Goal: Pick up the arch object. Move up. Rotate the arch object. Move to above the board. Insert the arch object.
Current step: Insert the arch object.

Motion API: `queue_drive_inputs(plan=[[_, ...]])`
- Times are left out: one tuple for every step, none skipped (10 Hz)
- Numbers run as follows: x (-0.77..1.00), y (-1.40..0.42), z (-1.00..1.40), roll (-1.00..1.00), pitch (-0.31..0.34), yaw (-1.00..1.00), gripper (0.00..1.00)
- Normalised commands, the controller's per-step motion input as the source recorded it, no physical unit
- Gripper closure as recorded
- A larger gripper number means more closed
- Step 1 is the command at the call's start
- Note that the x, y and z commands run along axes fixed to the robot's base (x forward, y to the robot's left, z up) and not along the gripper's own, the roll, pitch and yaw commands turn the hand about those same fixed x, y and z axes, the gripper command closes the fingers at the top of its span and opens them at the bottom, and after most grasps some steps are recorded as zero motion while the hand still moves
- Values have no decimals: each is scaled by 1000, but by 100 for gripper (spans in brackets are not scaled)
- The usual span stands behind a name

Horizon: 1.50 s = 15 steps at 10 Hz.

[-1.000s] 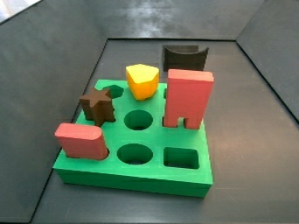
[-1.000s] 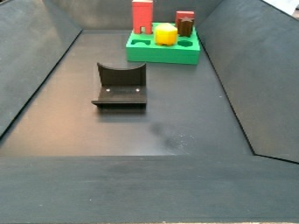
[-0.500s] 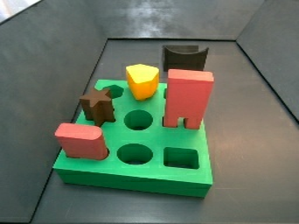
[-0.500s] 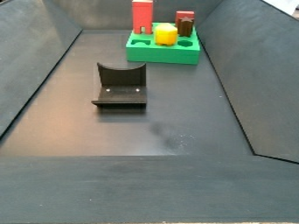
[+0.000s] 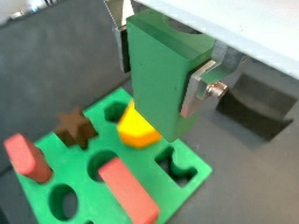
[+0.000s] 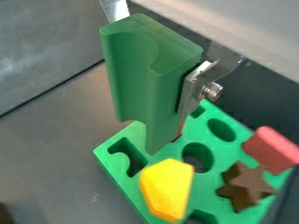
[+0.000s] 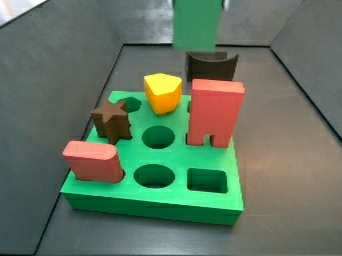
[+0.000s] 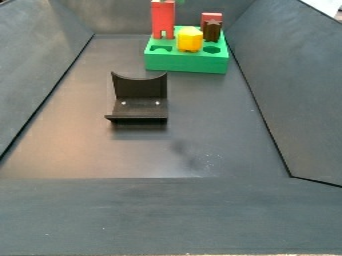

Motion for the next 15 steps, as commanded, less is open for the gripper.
queue_drive_inputs(plan=[[1000, 11, -480, 213, 110, 0, 100], [1000, 0, -349, 380, 163, 0, 100], [1000, -34, -403, 340, 200, 0, 100], [551, -17, -674, 119, 0, -54, 100], [151, -37, -671, 89, -87, -66, 100], [126, 0, -603, 54, -64, 0, 100], [169, 0, -406, 74, 0, -26, 100], [0, 0, -171, 129, 26, 0, 100], [-11, 0, -234, 73, 1, 0, 100], [-157, 0, -397, 130, -10, 166, 100], [0, -3, -329, 189, 0, 123, 100], [0, 0, -314, 149, 0, 49, 100], [11, 0, -254, 86, 4, 26, 100], [0, 0, -200, 104, 34, 0, 100], [0, 0, -200, 87, 27, 0, 100]])
